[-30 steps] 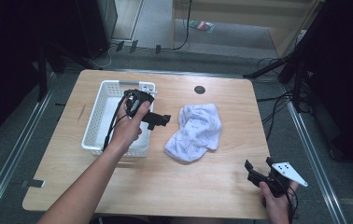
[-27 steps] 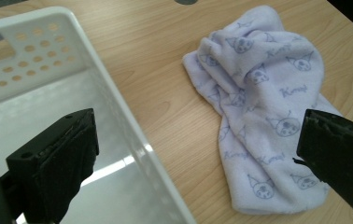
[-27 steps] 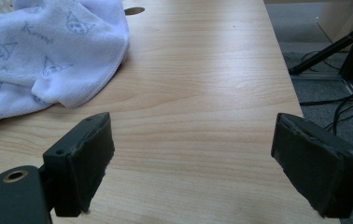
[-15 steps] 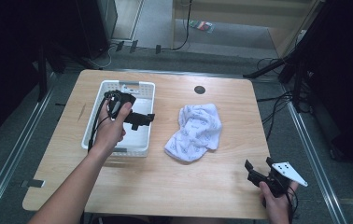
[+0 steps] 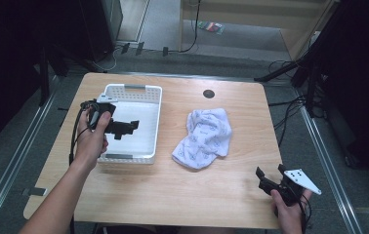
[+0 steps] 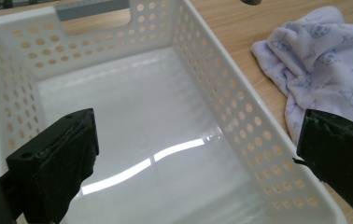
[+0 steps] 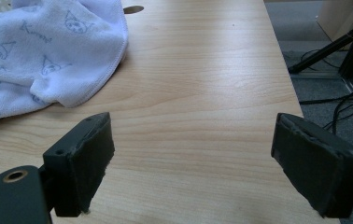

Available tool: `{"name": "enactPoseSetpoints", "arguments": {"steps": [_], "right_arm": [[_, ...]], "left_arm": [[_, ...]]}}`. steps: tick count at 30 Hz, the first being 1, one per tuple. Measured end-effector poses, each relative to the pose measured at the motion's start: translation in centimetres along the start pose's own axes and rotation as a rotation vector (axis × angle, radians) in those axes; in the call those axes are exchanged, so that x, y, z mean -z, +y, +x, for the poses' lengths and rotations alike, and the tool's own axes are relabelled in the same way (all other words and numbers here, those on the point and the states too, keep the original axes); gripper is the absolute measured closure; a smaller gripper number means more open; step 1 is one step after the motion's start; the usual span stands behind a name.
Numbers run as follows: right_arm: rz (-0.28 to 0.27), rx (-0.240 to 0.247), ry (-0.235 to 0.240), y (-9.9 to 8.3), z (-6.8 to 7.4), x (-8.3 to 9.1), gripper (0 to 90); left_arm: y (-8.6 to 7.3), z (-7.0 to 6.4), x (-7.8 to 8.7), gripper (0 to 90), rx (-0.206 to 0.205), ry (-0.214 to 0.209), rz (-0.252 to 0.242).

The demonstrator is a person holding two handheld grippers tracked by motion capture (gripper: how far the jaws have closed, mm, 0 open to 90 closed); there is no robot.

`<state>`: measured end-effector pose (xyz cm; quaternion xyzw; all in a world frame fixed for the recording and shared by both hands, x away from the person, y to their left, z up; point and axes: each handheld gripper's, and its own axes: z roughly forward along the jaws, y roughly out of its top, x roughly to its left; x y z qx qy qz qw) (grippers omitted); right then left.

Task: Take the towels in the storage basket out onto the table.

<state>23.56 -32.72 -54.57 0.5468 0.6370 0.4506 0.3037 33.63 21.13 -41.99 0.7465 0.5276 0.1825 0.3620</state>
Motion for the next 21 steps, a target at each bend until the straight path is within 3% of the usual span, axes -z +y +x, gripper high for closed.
{"name": "enactPoseSetpoints", "arguments": {"steps": [13, 21], "right_arm": [[0.006, -0.002, -0.002, 0.0, 0.0, 0.0, 13.4], [0.009, -0.002, -0.005, 0.0, 0.0, -0.1, 13.4]], "left_arm": [[-3.0, 3.4, 2.6, 0.0, 0.045, 0.044, -0.046], [-4.3, 4.7, 3.6, 0.0, 0.067, 0.063, -0.064]]}}
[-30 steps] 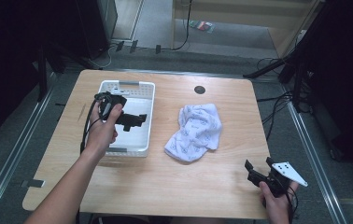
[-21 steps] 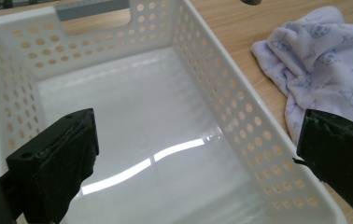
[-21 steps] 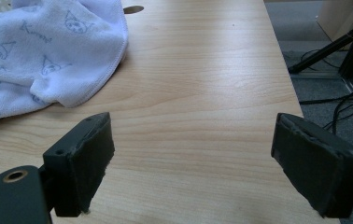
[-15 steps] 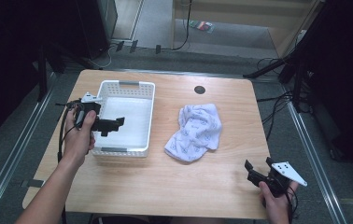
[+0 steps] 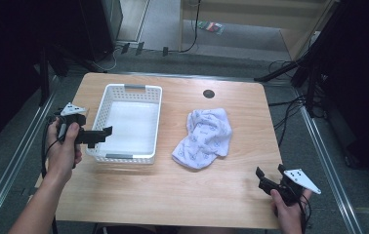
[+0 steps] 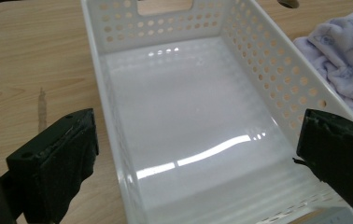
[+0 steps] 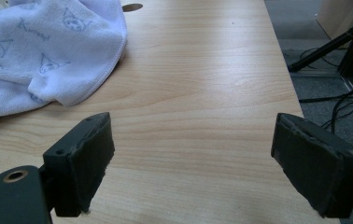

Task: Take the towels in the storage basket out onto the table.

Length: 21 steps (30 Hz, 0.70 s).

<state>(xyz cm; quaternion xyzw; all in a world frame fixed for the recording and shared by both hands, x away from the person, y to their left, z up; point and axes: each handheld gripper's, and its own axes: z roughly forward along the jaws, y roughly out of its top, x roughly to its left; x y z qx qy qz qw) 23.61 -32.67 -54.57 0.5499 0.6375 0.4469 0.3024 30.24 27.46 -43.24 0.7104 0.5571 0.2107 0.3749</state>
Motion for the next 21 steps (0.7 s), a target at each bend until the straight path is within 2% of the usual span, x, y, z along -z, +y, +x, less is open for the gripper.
{"name": "enactPoseSetpoints", "arguments": {"steps": [7, 14, 21], "right_arm": [[0.0, -0.001, -0.001, 0.0, 0.0, 0.0, 13.4], [0.004, 0.001, -0.002, 0.0, 0.0, 0.0, 13.4], [0.005, 0.002, -0.002, 0.0, 0.1, 0.0, 13.4]], "left_arm": [[-1.6, 1.6, 0.7, 0.0, 0.033, 0.006, -0.017], [-3.7, 3.4, 1.5, 0.0, 0.086, 0.013, -0.05], [-5.2, 4.6, 2.3, 0.0, 0.096, 0.035, -0.069]]}}
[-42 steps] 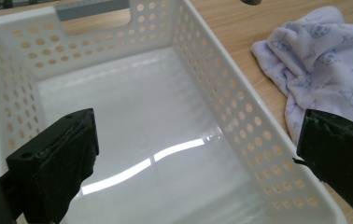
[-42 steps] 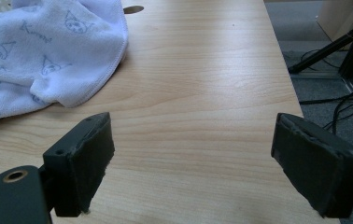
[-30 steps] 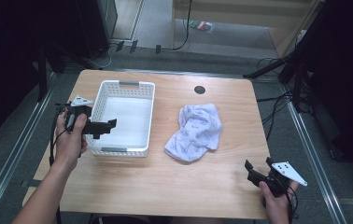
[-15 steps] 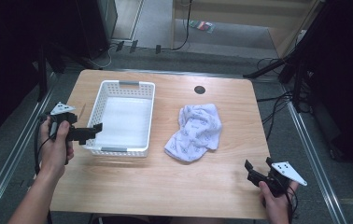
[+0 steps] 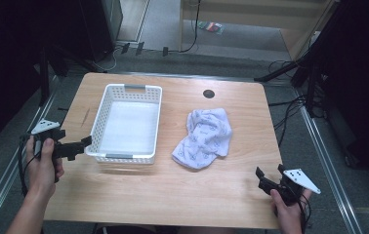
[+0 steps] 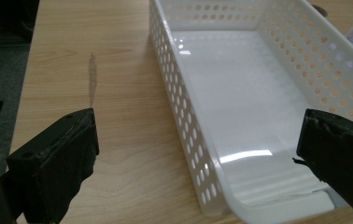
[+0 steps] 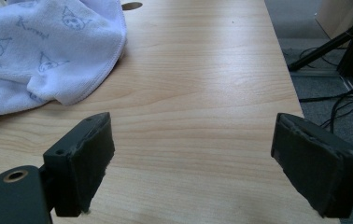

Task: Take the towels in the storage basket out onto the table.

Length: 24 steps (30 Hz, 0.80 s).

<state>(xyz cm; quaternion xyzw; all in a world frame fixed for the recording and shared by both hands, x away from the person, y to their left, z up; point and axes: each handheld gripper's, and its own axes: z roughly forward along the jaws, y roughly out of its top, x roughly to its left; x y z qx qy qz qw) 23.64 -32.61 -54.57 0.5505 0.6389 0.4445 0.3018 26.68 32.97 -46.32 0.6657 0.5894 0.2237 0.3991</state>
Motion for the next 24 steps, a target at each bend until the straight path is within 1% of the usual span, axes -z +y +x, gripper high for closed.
{"name": "enactPoseSetpoints", "arguments": {"steps": [1, 5, 9, 12, 15, 17, 19, 20, 24], "right_arm": [[0.001, -0.001, 0.0, 0.0, 0.0, 0.0, 13.4], [0.001, -0.001, 0.0, 0.0, 0.0, 0.0, 13.4], [0.002, -0.002, 0.0, 0.0, 0.0, 0.0, 13.5], [0.003, -0.002, -0.001, 0.0, 0.0, 0.0, 13.5], [0.003, -0.001, 0.0, 0.0, 0.0, 0.0, 13.4], [0.003, -0.002, 0.0, 0.0, 0.0, 0.0, 13.4], [0.003, -0.002, -0.001, 0.0, 0.0, 0.0, 13.4], [0.002, 0.001, 0.0, 0.0, 0.0, -0.1, 13.4], [0.002, 0.002, -0.001, 0.0, 0.0, -0.1, 13.4]], "left_arm": [[-0.2, 0.2, 0.2, 0.0, 0.003, 0.0, -0.002], [-1.0, 0.9, 0.7, 0.0, -0.007, 0.011, -0.02], [-1.8, 1.8, 1.2, 0.0, 0.009, 0.015, -0.042], [-2.8, 2.4, 1.5, 0.0, 0.005, 0.024, -0.048], [-3.7, 3.2, 1.6, 0.0, 0.013, 0.032, -0.057], [-4.1, 3.5, 1.6, 0.0, 0.018, 0.031, -0.057], [-4.6, 3.8, 1.5, 0.0, 0.018, 0.042, -0.061], [-4.9, 4.0, 1.5, 0.0, 0.015, 0.043, -0.054], [-6.1, 4.3, 1.1, 0.0, 0.018, 0.052, -0.066]]}}
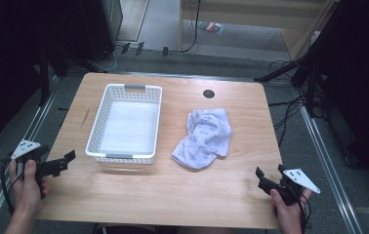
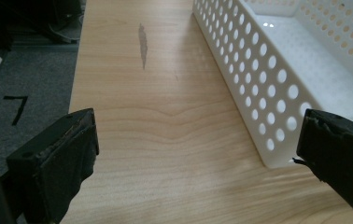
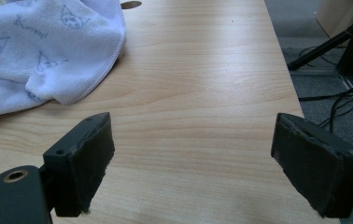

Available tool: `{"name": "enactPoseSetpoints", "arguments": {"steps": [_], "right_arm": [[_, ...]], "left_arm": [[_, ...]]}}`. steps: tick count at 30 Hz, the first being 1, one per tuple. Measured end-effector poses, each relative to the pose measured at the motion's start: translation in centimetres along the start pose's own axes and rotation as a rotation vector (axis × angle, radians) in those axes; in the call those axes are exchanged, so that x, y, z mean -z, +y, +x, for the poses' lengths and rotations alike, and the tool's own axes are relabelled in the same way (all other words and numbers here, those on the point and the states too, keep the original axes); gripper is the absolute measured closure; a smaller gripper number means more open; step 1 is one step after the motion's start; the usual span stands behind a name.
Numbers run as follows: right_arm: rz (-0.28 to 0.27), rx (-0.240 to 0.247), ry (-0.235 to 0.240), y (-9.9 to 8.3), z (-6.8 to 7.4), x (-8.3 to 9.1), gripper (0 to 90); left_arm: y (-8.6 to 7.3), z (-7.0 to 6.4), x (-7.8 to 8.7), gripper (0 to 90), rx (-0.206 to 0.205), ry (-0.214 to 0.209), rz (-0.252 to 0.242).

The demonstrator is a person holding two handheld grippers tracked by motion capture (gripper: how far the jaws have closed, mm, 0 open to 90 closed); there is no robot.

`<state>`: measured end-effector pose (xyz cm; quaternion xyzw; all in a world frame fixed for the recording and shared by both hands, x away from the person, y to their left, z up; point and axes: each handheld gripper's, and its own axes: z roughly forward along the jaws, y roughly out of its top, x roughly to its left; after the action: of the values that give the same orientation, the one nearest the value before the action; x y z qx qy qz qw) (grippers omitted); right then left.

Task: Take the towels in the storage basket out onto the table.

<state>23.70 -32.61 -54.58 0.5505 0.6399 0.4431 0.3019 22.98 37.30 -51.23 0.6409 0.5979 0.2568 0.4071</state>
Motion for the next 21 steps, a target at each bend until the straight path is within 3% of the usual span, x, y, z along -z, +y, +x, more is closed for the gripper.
{"name": "enactPoseSetpoints", "arguments": {"steps": [6, 10, 14, 16, 21], "right_arm": [[0.002, 0.0, -0.003, 0.0, 0.0, 0.0, 13.5], [0.003, -0.005, -0.004, 0.0, 0.0, 0.0, 13.4], [0.0, -0.001, -0.001, 0.0, 0.0, 0.0, 13.4], [-0.005, 0.004, 0.0, 0.0, 0.1, 0.1, 13.3], [-0.012, -0.002, -0.003, 0.0, -0.1, 0.1, 13.2]], "left_arm": [[-1.9, 0.5, -0.6, 0.0, 0.007, 0.019, -0.026], [-3.2, 1.3, -0.7, 0.0, 0.035, 0.01, -0.054], [-3.6, 1.4, -0.4, 0.0, 0.024, -0.01, -0.086], [-3.7, 1.2, -0.7, 0.0, 0.038, -0.002, -0.079], [-3.6, 0.9, -1.3, 0.0, 0.014, 0.01, -0.049]]}}
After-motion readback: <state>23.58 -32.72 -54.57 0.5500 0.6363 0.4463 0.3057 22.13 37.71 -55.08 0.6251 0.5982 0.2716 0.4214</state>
